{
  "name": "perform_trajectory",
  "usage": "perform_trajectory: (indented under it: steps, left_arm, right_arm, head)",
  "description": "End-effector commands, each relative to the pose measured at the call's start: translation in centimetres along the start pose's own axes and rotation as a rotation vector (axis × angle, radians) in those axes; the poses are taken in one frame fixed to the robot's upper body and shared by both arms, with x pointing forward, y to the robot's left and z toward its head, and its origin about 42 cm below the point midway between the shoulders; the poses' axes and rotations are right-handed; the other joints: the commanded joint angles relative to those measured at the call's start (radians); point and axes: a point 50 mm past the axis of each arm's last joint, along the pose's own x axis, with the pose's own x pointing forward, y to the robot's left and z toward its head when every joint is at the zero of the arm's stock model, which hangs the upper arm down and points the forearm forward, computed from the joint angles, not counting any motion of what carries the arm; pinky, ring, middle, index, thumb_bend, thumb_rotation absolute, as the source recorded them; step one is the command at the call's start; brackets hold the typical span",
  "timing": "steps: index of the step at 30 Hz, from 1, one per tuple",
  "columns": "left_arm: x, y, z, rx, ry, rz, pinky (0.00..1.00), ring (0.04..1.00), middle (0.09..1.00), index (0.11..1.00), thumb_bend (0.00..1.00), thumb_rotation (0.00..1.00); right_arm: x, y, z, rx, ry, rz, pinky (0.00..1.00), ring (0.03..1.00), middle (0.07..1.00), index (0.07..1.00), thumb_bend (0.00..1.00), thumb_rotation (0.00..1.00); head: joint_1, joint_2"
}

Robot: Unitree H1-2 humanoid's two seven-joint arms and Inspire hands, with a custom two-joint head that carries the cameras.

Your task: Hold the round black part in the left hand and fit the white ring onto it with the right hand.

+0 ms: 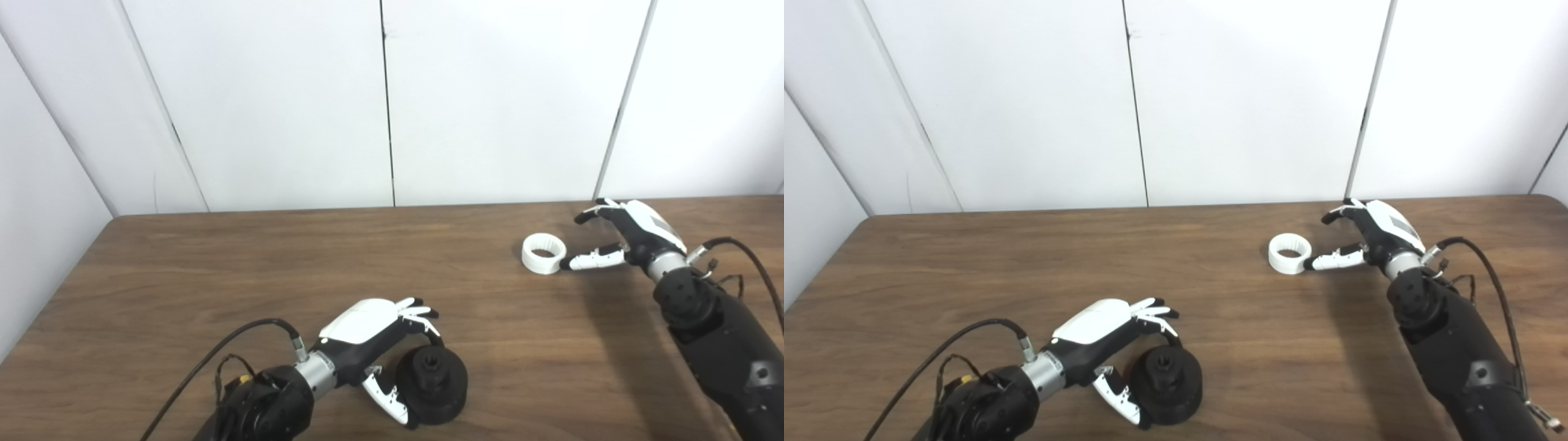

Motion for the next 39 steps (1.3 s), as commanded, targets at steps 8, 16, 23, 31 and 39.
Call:
perform_trajectory:
  steps: [8,16,23,31,39]
  left_arm:
    - [0.9,1.3,0.1,0.036,-0.013,0.026,0.83,0.998,0.933,0.656,0.9,0.14]
    - [1.0,1.3,-0.1,0.037,-0.009,0.024,0.82,0.997,0.934,0.656,0.9,0.14]
    - [1.1,1.3,0.0,0.035,-0.013,0.03,0.82,0.995,0.932,0.652,0.9,0.14]
    - [1.1,1.3,0.2,0.025,-0.011,0.03,0.82,0.994,0.931,0.653,0.9,0.14]
    - [0.8,1.3,0.5,0.028,-0.013,0.024,0.82,0.993,0.931,0.653,0.9,0.14]
  right_arm:
    - [1.1,-2.7,3.7,-0.007,-0.109,-0.051,1.0,1.0,0.962,0.75,0.88,0.33]
    - [1.2,-1.7,4.3,-0.018,-0.121,-0.032,1.0,1.0,0.96,0.749,0.88,0.35]
    - [1.2,-1.1,4.5,-0.023,-0.124,-0.02,1.0,1.0,0.96,0.741,0.88,0.34]
    - [1.2,-0.6,4.4,-0.027,-0.122,-0.004,1.0,1.0,0.959,0.754,0.87,0.35]
    - [1.2,0.0,4.0,-0.02,-0.11,0.005,1.0,1.0,0.957,0.76,0.88,0.35]
  head:
    - [0.004,0.003]
    - [0.006,0.006]
    - [0.012,0.007]
    - [0.012,0.009]
    - [0.026,0.013]
